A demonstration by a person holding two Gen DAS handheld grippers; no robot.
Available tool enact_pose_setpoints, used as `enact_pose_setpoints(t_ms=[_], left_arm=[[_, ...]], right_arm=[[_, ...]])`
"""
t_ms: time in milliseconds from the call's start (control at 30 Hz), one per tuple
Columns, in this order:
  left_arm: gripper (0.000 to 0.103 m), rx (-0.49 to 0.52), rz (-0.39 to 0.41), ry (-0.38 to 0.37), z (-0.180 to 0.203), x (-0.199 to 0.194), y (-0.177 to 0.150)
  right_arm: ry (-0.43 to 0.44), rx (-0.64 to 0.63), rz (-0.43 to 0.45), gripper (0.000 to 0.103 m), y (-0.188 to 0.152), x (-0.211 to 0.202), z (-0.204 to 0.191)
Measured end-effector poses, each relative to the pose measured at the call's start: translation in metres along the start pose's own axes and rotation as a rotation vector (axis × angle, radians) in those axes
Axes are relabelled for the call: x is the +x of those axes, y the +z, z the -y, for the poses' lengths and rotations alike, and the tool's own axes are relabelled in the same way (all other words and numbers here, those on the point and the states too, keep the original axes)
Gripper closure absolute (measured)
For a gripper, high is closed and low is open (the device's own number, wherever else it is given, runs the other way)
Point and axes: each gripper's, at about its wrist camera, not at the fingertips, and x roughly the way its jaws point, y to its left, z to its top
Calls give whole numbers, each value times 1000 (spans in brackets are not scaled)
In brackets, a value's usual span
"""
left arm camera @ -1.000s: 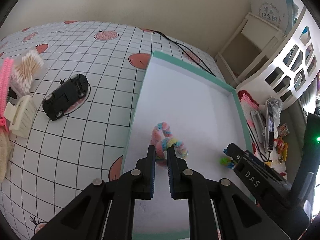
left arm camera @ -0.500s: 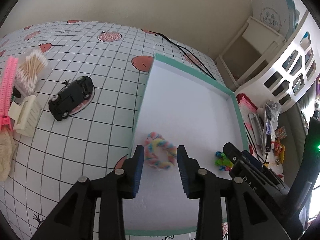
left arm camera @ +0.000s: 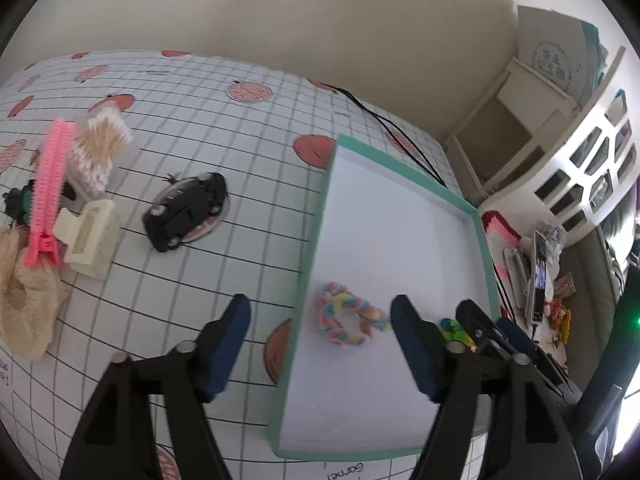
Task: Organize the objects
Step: 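Carry both items into the tray and open both tools to release, then move both tools back toward the cream hair clip and lace scrunchie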
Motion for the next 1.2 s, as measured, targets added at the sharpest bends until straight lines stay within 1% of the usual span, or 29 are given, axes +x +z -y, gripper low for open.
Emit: enact_pose_setpoints(t_ms=[33, 100, 133, 200, 267, 367, 467, 567, 800, 933, 1000, 1067, 1133, 1200], left_arm=[[24, -6, 2, 1, -2, 0, 1], [17, -16, 7, 7, -6, -1, 2], [16, -16, 8, 12, -7, -1, 2], [13, -9, 12, 35, -9, 0, 1], [11, -7, 16, 51, -11, 0, 1], [8, -24, 15, 67, -17, 1, 2], [2, -35, 25, 78, -20, 0, 2], [0, -34, 40, 88, -22, -3, 3], [0, -16, 87, 116, -34, -17, 10], [0, -41, 167, 142, -53, -40, 19], [0, -60, 202, 159, -64, -50, 23], [0, -72, 231, 191, -78, -59, 27], [0, -80, 248, 219, -91, -66, 30], [0, -104, 255, 251, -109, -75, 32]], right_arm=[[3, 1, 2, 36, 0, -1, 0], [13, 8, 2, 31, 0, -2, 0], [20, 11, 1, 27, 0, -2, 0], [22, 9, -1, 24, -1, -2, -1], [24, 7, -3, 18, -2, -1, -1], [35, 15, -5, 10, -3, -1, 0], [45, 20, -7, 4, -3, 0, 0], [48, 18, -8, 0, -3, 0, 0], [42, 19, 8, 0, -5, -1, -3], [38, 2, 54, 0, -1, -9, -14], [46, -9, 81, 0, 2, -15, -24], [56, -29, 105, 0, 5, -19, -38], [65, -45, 136, 0, 8, -24, -53], [92, -35, 155, 0, 12, -28, -70]])
